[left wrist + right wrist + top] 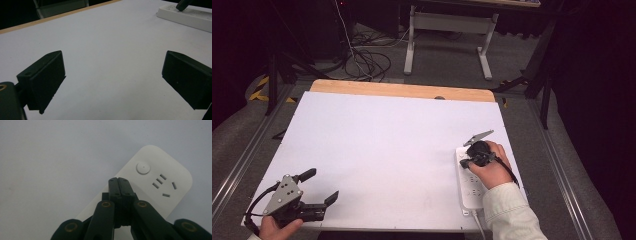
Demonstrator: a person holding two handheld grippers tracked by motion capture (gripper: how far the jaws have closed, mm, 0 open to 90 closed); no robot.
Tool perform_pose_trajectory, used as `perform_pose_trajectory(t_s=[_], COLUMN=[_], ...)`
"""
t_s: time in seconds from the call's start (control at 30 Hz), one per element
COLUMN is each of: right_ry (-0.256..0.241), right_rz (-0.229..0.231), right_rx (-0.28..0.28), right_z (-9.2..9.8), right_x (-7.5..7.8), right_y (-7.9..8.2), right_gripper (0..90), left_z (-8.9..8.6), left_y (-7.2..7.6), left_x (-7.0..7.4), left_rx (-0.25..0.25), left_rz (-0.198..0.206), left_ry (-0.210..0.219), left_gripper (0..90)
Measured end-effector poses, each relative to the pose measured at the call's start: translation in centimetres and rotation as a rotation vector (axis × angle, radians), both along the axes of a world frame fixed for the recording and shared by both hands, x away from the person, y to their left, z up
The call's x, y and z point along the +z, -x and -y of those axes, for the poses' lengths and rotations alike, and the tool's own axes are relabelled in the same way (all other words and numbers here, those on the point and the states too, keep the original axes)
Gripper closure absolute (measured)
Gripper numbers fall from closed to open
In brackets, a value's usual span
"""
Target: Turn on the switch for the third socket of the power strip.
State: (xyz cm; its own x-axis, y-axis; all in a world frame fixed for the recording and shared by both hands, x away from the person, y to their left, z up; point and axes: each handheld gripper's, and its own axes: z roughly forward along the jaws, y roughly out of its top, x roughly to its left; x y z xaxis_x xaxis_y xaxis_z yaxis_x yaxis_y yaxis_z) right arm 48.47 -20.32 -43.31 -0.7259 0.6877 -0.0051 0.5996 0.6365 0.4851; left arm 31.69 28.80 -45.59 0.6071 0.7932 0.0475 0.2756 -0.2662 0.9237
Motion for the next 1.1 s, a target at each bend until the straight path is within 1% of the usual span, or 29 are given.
perform_pose_trajectory(t_s=[0.07,0.1,0.13,0.23,0.27,0.37,0.53,0.6,0.67,0.83,0.93,0.97,1.1], right_ry=[0.002,0.003,0.003,0.015,0.028,0.035,0.028,0.034,0.040,0.043,0.047,0.040,0.028], right_rz=[0.001,0.001,0.000,0.004,0.014,0.018,0.007,0.006,0.011,0.008,0.010,-0.002,-0.009], right_rx=[-0.002,-0.003,-0.002,0.005,0.016,0.017,-0.003,-0.007,-0.011,-0.019,-0.025,-0.031,-0.027], right_z=[-0.02,-0.03,-0.05,-0.14,-0.23,-0.32,-0.32,-0.37,-0.48,-0.53,-0.63,-0.58,-0.36], right_x=[-0.01,-0.02,-0.05,-0.08,-0.09,-0.12,-0.16,-0.14,-0.16,-0.20,-0.23,-0.23,-0.29], right_y=[0.02,0.03,0.03,0.04,0.13,0.18,0.11,0.15,0.21,0.22,0.27,0.19,0.06], right_gripper=[90.0,90.0,90.0,90.0,90.0,90.0,90.0,90.0,90.0,90.0,90.0,90.0,90.0], left_z=[0.01,-0.04,0.01,0.00,0.00,0.00,0.00,-0.01,0.01,-0.02,0.01,-0.03,-0.04], left_y=[-0.01,-0.02,0.00,0.03,0.03,0.03,0.05,0.02,0.05,0.08,0.06,0.05,0.03], left_x=[0.00,0.02,0.00,0.01,0.01,0.01,0.02,0.03,0.01,0.04,0.02,0.03,0.05], left_rx=[0.000,-0.002,-0.001,0.000,0.000,0.000,-0.001,-0.004,-0.002,-0.006,-0.004,-0.005,-0.008], left_rz=[0.000,0.003,0.001,0.001,0.001,0.002,0.003,0.005,0.002,0.004,0.002,0.005,0.007], left_ry=[0.000,-0.008,-0.001,0.000,0.000,-0.001,-0.001,-0.005,0.000,-0.005,0.001,-0.006,-0.010], left_gripper=[5.0,5.0,5.0,5.0,5.0,5.0,5.0,5.0,5.0,5.0,5.0,5.0,5.0])
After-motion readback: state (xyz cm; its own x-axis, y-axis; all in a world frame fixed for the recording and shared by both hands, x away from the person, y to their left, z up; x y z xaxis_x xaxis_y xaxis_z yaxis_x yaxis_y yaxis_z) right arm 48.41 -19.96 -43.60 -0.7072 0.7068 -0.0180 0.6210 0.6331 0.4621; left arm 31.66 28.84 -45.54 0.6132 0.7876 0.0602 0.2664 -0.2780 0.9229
